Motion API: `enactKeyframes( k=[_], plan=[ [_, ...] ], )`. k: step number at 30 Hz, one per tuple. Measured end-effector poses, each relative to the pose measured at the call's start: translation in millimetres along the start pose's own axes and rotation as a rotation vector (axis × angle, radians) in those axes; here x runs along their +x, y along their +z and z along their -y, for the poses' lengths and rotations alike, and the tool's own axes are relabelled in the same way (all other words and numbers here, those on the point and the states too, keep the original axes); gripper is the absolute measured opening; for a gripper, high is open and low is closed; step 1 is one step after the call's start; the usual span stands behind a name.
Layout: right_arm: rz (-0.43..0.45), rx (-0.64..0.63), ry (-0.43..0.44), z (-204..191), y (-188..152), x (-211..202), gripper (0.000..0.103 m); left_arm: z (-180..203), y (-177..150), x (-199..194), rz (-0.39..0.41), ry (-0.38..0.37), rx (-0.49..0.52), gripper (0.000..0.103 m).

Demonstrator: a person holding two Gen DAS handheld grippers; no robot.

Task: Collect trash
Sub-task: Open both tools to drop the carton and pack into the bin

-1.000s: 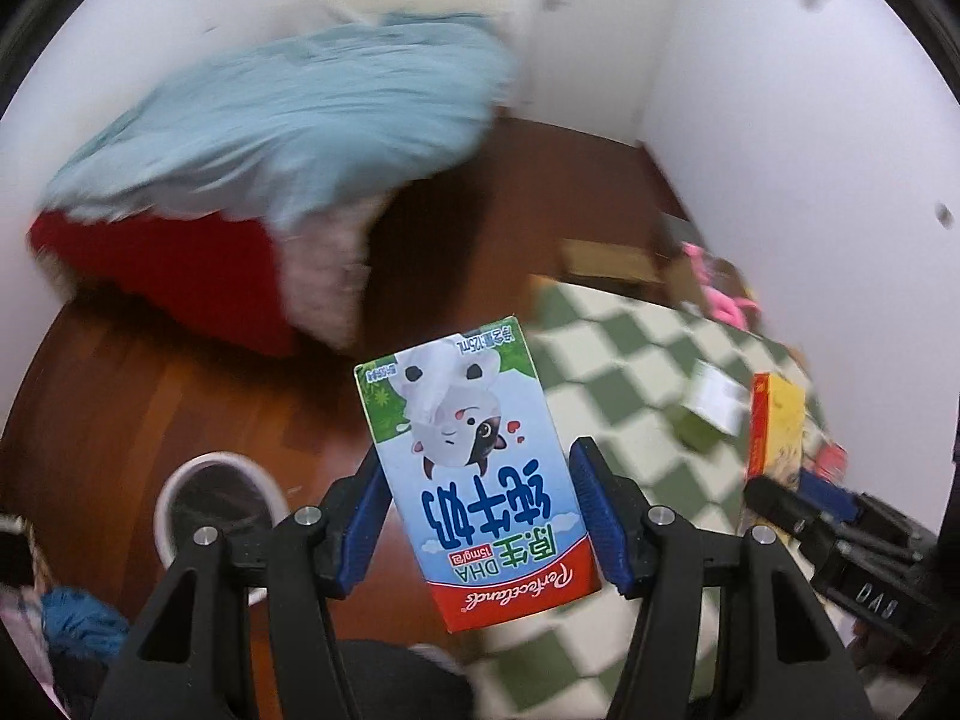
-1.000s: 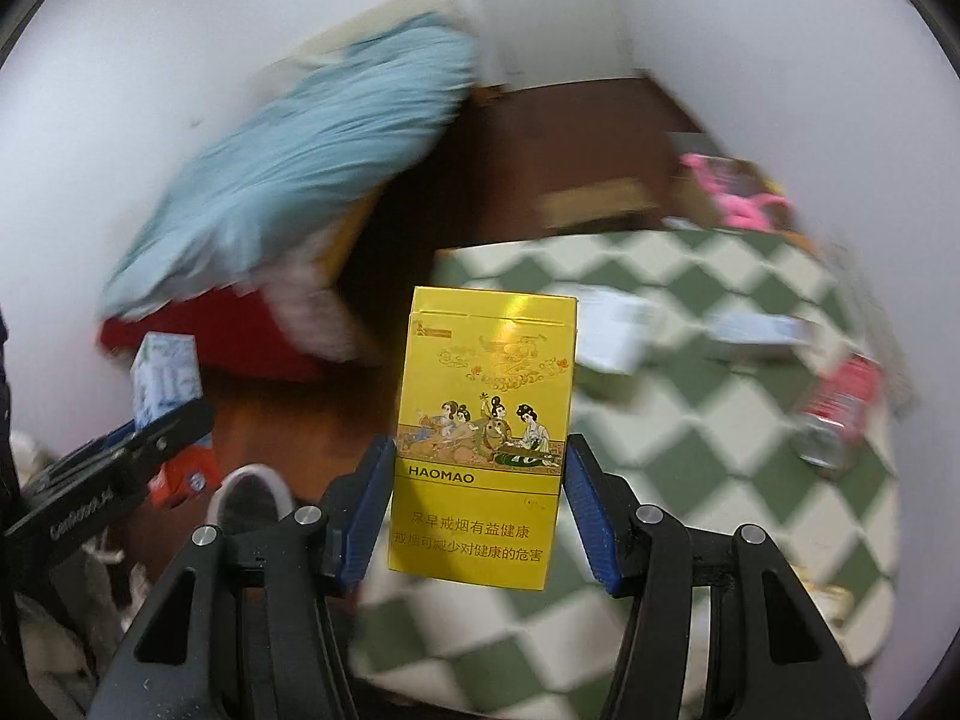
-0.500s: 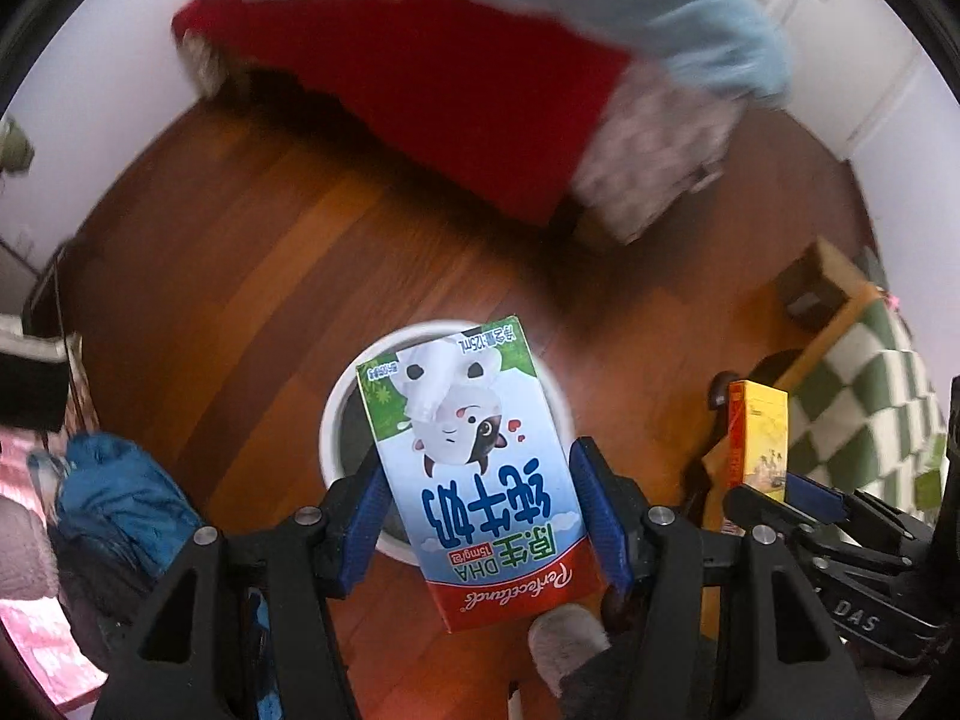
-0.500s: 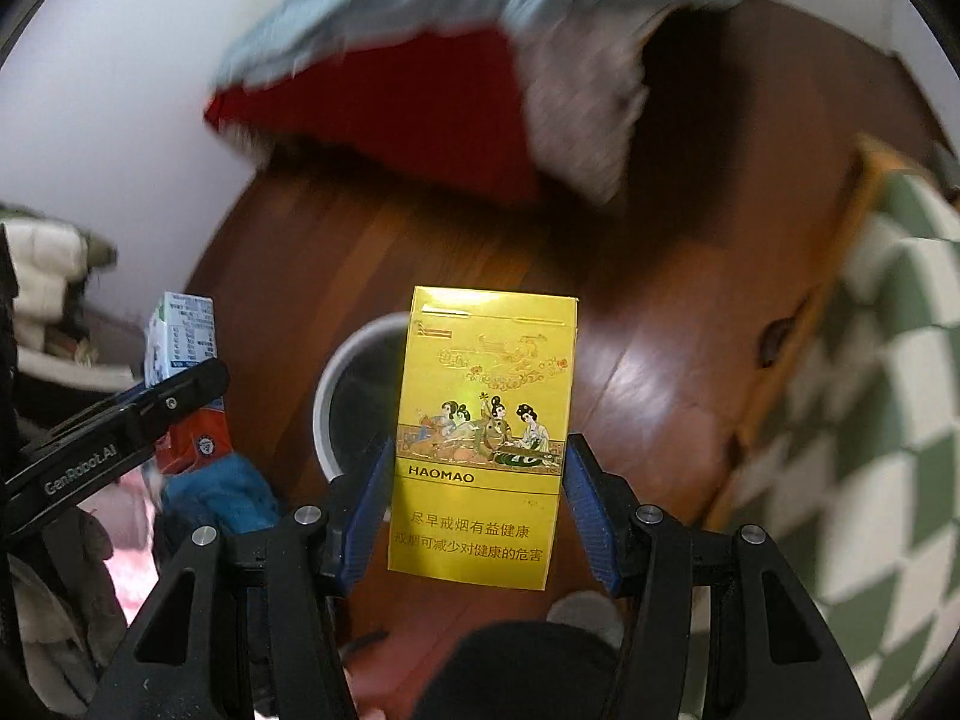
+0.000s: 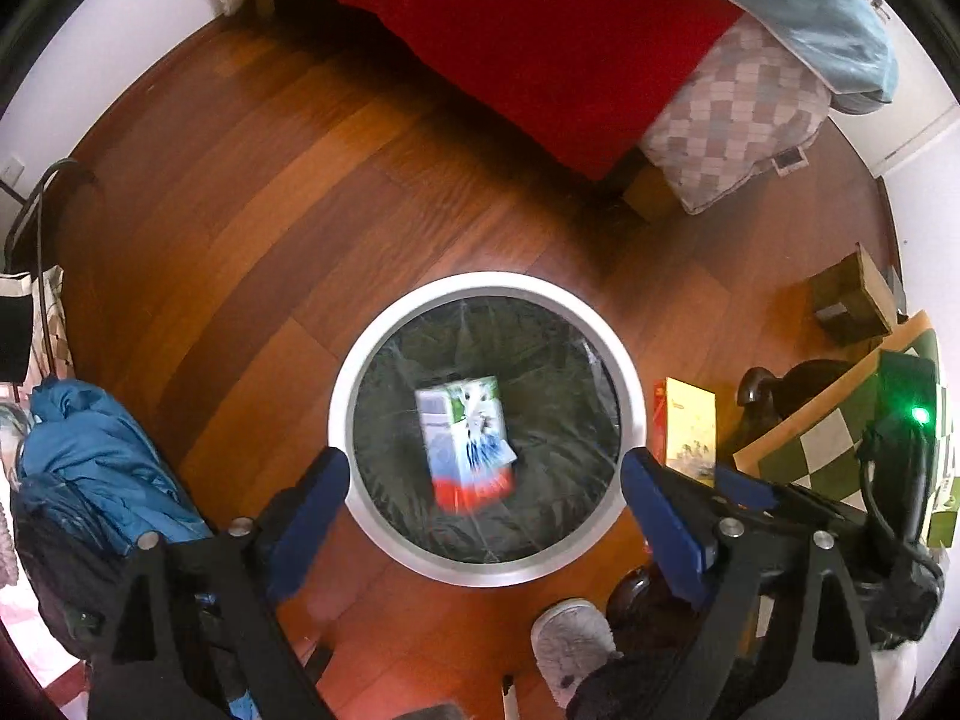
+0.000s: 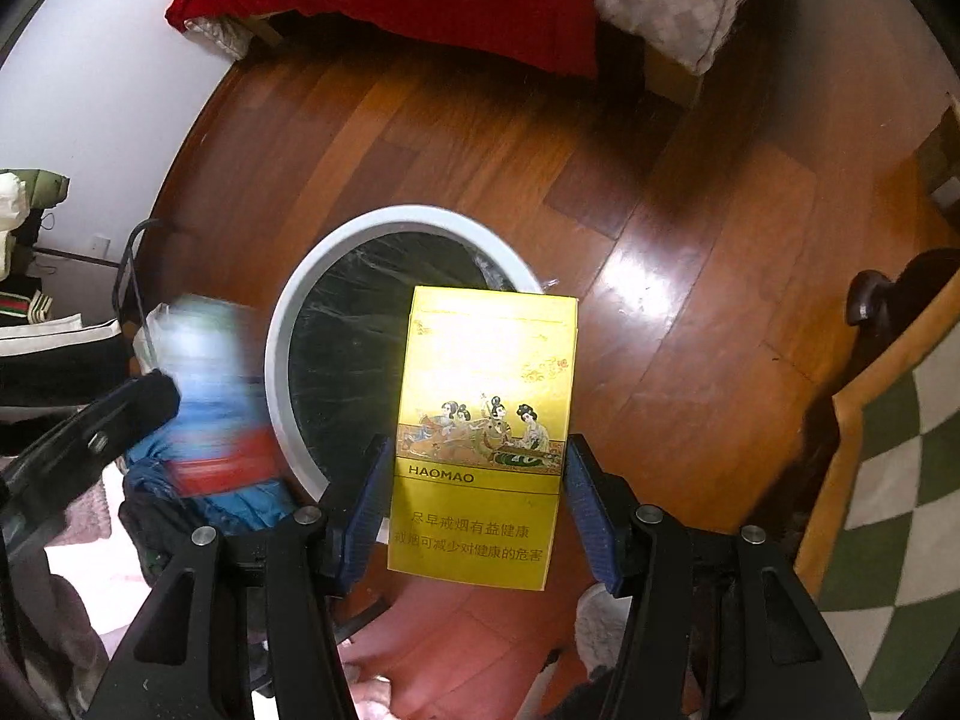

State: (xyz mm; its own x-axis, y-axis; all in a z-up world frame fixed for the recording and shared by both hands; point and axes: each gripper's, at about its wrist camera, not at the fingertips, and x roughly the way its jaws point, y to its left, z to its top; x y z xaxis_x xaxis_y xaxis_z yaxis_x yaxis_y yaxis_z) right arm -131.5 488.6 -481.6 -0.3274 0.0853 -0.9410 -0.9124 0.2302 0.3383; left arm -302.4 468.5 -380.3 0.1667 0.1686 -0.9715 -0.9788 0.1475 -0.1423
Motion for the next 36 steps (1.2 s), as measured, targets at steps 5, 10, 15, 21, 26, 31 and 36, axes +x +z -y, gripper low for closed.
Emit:
enactKeyframes(
  k=[5,10,15,21,26,31,36],
  plan=[
    [-0.018,0.005,0.020,5.0,5.4,15.2,0.080,-5.7,-4.9,-1.5,0.015,0.034,-0.011,0.092],
    [-0.002,-0.028,-0.027,-0.3,-0.6,6.2,0.103,-11.7,-14.5,-8.3,0.032,0.078,-0.025,0.093],
    [0.041,-0.046,-0.082,-3.1,-14.0,-21.8,0.103,-12.2,-25.9,-18.3,0.056,0.115,-0.029,0.092],
    [0.094,-0.074,-0.127,-6.6,-30.1,-55.5,0.103,-7.6,-39.8,-28.0,0.065,0.121,-0.035,0.092],
    [0.133,-0.098,-0.171,-9.0,-48.0,-80.7,0.103,2.8,-54.3,-44.3,0.080,0.134,-0.016,0.092],
    [0.174,-0.114,-0.186,-8.5,-69.0,-113.0,0.103,14.2,-68.0,-70.7,0.114,0.130,-0.008,0.092],
    [0.247,-0.116,-0.150,-7.8,-93.2,-161.3,0.103,32.5,-79.7,-115.6,0.187,0.117,0.014,0.093]
  ],
)
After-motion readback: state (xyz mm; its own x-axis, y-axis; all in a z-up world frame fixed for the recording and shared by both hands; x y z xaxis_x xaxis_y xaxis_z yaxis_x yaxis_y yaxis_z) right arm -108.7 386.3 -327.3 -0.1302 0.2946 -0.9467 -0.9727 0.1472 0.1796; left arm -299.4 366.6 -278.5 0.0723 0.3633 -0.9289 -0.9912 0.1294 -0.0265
